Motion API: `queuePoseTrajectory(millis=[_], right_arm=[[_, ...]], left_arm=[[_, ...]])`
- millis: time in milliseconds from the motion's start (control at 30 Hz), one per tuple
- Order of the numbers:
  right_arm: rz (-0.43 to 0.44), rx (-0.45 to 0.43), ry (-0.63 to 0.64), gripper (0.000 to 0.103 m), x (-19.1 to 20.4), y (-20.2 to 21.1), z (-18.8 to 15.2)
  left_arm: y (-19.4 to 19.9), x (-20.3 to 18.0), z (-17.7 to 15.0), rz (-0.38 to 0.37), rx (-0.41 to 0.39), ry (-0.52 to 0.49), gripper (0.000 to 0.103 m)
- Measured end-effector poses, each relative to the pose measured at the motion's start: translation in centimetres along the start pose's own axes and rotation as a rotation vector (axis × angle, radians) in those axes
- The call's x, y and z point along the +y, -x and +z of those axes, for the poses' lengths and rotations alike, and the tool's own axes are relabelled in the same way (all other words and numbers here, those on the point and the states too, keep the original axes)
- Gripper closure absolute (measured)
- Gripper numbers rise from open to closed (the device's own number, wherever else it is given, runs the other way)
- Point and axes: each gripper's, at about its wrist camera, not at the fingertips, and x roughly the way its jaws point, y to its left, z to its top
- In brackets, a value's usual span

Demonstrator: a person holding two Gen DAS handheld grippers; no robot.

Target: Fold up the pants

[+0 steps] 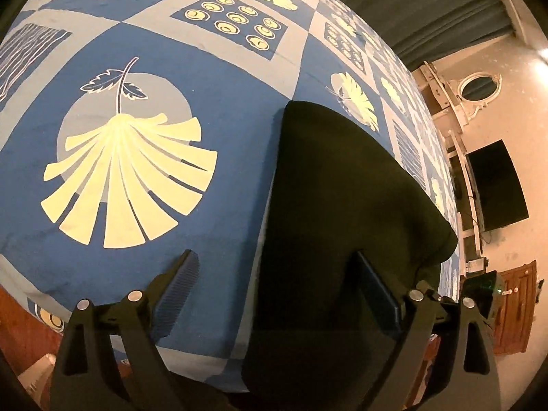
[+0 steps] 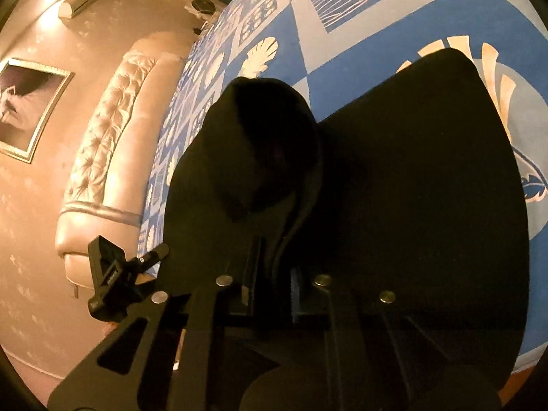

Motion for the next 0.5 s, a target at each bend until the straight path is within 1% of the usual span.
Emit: queuePoseTrajectory(millis=[100,267,333,400,500], right_arm=[[-0.001,-0.013,0.052,0.092,1.5,1.5,0.1],[-0.022,-0.069,0.113,0.093,2.8,5.4,0.6],[-0.045,-0.084,0.122,0.093,2.4,7.2,0.6],[-0.066,-0.088,0.115,0.093,1.6,8.2,0.5],[-0.088,-0.073,0.083,0.093,-0.3,9.1,0.1]], left_arm=[[0.2,-0.3,0.0,-0.001,-0.014,-0.010,0.012],[0.9,-1.4,-0.1,0.012,-0.059,-0.071,0.012],[1.0,-1.8,-0.2,0.013,-0.067,-0.093,0.013],[0.8,-2.0,-0.3,0.003,-0.059,-0.095,0.013],[0.4,-2.1,-0.5,-0.008,-0.040,-0.089,0.013]])
